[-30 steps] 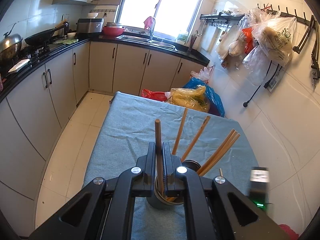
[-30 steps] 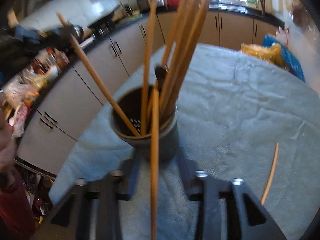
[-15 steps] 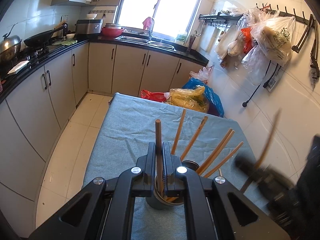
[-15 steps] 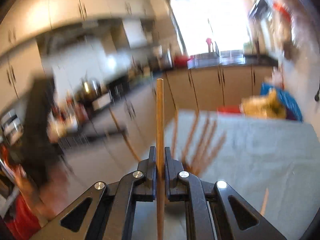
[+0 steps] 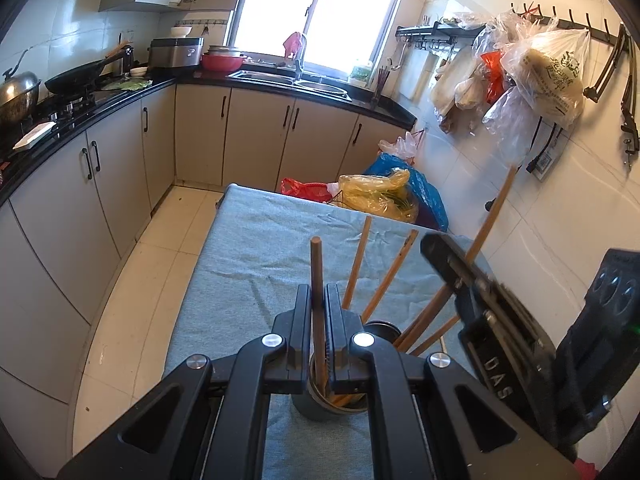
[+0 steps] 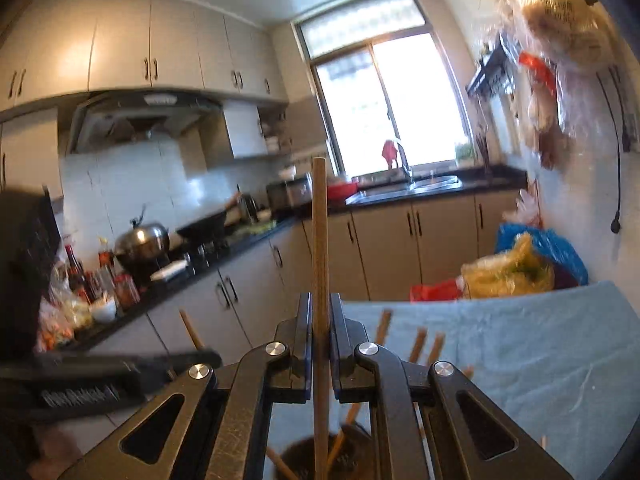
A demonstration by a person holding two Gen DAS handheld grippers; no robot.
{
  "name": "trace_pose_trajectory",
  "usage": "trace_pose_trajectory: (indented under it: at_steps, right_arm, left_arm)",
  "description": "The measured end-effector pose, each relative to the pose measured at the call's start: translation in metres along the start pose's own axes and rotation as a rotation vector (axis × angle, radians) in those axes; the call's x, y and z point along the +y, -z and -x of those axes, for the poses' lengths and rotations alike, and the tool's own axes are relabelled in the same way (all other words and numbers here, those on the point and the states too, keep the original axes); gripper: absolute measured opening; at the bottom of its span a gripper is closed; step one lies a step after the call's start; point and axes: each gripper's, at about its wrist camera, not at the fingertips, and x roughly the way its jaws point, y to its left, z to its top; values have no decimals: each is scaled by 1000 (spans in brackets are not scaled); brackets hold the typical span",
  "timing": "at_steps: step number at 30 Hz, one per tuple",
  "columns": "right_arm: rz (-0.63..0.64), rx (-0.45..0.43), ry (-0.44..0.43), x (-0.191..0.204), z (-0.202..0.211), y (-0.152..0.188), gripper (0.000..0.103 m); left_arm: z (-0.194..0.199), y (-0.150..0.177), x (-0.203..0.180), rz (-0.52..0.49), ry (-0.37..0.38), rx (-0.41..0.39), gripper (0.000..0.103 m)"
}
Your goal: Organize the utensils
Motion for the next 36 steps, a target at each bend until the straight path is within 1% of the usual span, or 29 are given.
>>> trace_pose_trajectory:
  at_steps: [2,3,5,6,7,9,10,11,13,14,17,18,19,20,21,22,24,25,26,29,30,32,33,34,36]
  right_arm:
    - [-6,27,-2,-7,1,2,10]
    - [-10,31,-6,-10,4,2,12]
    - [-16,24,-17,-12,15,-1,25]
    - [-17,15,-23,-12,23,-4,34]
    - [-19,2,-27,-12,29,-7,37]
    - [-15,-28,-41,-10,49,-13,38]
    - [-9,-41,-45,-9,60,-16,38]
    - [-8,-55,-46,-8,69,-18,39]
    - [-24,-88,-54,-11,94,-21,53]
    - [-40,-95,-58,-13,106,-20,55]
    - [-64,-98,-73,-21,139,-12,56]
    - [-64,-90,-68,-22,147,-8,56]
    - [-67,-72,-64,-25,157,-1,56]
    - [-71,-56,-68,-26,163,5,56]
    - [-73,-41,-73,-29,173,14,57]
    - [-66,-29,-65,-32,182,24,60]
    - [-49,-7,-32,-36,199,45,62]
    - [-41,3,-16,-37,206,55,63]
    - [-31,19,6,-39,212,67,65]
    - [-58,91,77,-49,229,106,67]
    - [-61,104,103,-50,231,115,69]
    - [-14,135,153,-50,237,133,72]
    - [12,144,179,-50,238,137,76]
    - [29,152,199,-49,239,139,78]
    - [30,157,213,-51,242,140,86]
  left_arm:
    - [0,0,-2,-5,-5,-3,6]
    - [1,1,-2,-6,-4,-5,6]
    - [4,0,-5,-8,2,-10,6]
    - [6,0,-7,-8,2,-13,6]
    - [8,0,-8,-6,3,-16,6]
    - [13,0,-10,-3,9,-21,7]
    - [18,0,-11,-2,9,-28,9]
    - [21,0,-12,-2,8,-36,14]
    - [32,2,-14,-6,-3,-61,20]
    - [39,6,-15,-7,-15,-77,20]
    - [60,22,-19,-12,-42,-112,21]
    - [69,33,-20,-16,-67,-130,23]
    - [76,45,-23,-23,-100,-149,27]
    - [82,55,-25,-28,-128,-163,37]
    - [88,72,-29,-32,-170,-182,43]
    - [91,85,-32,-36,-199,-191,50]
    - [95,122,-43,-49,-265,-206,50]
    - [95,138,-47,-51,-300,-207,54]
    - [93,153,-52,-55,-338,-199,60]
    - [90,193,-59,-57,-422,-197,70]
    - [89,205,-61,-60,-458,-196,71]
    - [86,218,-65,-75,-474,-181,76]
    - [84,222,-66,-82,-481,-173,78]
    - [82,225,-67,-92,-500,-161,81]
    - [78,225,-68,-110,-518,-148,83]
